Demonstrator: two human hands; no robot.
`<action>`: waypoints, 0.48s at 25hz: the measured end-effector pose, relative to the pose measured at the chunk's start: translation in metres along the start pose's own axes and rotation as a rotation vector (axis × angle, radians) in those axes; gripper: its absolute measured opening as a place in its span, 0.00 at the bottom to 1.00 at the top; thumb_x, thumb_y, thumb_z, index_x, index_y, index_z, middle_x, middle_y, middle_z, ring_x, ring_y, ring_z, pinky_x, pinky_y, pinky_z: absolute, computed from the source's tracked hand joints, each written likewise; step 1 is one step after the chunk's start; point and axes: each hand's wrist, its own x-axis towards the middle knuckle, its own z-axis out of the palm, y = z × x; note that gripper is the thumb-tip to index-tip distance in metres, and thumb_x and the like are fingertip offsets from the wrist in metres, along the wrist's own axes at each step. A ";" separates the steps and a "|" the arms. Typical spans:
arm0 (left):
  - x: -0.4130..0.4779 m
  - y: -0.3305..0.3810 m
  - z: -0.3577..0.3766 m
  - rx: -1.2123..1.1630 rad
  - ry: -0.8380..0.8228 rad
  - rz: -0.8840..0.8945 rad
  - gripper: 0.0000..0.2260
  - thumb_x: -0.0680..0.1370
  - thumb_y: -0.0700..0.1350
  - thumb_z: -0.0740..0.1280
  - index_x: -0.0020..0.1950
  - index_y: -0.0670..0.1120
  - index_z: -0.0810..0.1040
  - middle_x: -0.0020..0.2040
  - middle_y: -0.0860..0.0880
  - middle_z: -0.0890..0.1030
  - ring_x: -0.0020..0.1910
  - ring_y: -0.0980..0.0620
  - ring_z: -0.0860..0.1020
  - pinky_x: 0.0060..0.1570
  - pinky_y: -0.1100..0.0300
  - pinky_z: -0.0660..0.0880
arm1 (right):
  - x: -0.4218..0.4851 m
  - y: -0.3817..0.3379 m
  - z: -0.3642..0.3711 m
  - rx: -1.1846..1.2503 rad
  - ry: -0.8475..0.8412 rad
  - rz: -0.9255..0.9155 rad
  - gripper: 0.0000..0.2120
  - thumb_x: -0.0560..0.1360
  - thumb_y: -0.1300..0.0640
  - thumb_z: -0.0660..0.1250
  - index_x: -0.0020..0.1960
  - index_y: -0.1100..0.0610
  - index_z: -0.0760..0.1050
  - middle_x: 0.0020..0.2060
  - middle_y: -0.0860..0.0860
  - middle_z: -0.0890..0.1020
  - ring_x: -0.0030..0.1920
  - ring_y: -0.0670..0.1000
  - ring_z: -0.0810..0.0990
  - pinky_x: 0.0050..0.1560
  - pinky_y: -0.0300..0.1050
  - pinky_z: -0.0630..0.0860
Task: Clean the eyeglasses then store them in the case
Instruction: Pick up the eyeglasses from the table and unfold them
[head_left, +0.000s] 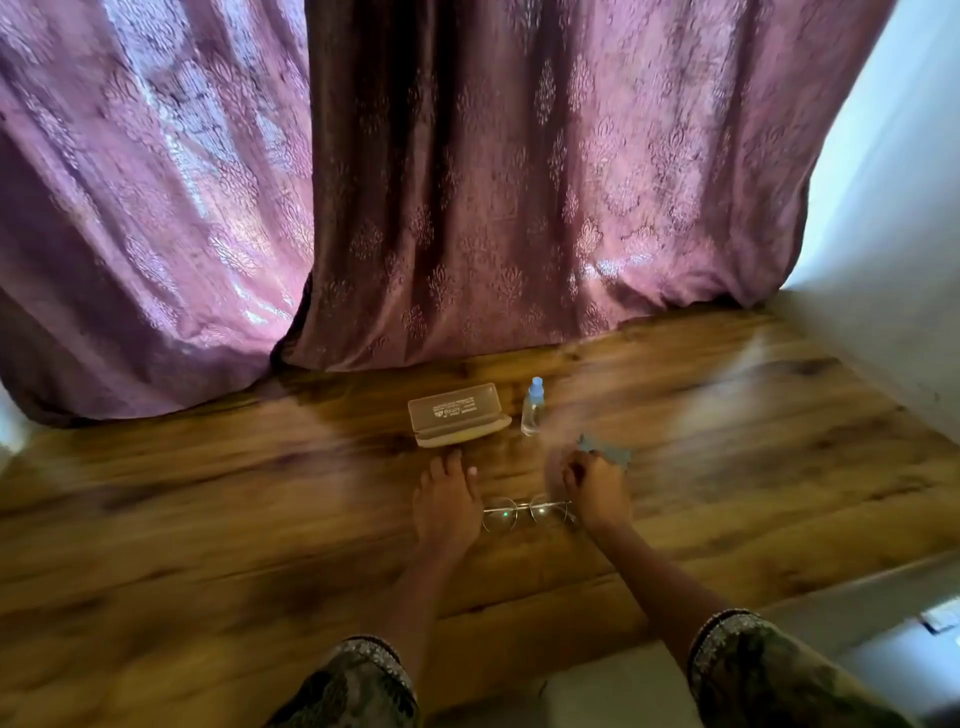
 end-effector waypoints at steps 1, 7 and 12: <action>0.000 -0.002 0.000 -0.045 -0.031 -0.042 0.17 0.81 0.48 0.51 0.66 0.45 0.67 0.63 0.41 0.72 0.60 0.42 0.72 0.59 0.50 0.69 | 0.000 0.003 0.003 0.015 -0.032 0.056 0.09 0.75 0.61 0.63 0.51 0.60 0.79 0.50 0.58 0.82 0.47 0.58 0.81 0.48 0.52 0.78; -0.001 -0.014 0.010 -0.218 -0.133 -0.145 0.13 0.80 0.46 0.56 0.58 0.44 0.76 0.54 0.40 0.81 0.53 0.42 0.79 0.51 0.54 0.74 | -0.007 0.007 0.009 0.083 -0.167 0.232 0.10 0.76 0.58 0.64 0.55 0.59 0.80 0.52 0.61 0.82 0.53 0.59 0.80 0.55 0.54 0.77; 0.002 -0.011 0.015 -0.503 -0.173 -0.281 0.11 0.78 0.45 0.61 0.50 0.41 0.81 0.48 0.40 0.83 0.49 0.41 0.81 0.51 0.50 0.77 | -0.008 0.007 0.010 0.155 -0.128 0.313 0.09 0.75 0.60 0.66 0.52 0.62 0.80 0.50 0.62 0.83 0.51 0.59 0.81 0.55 0.52 0.77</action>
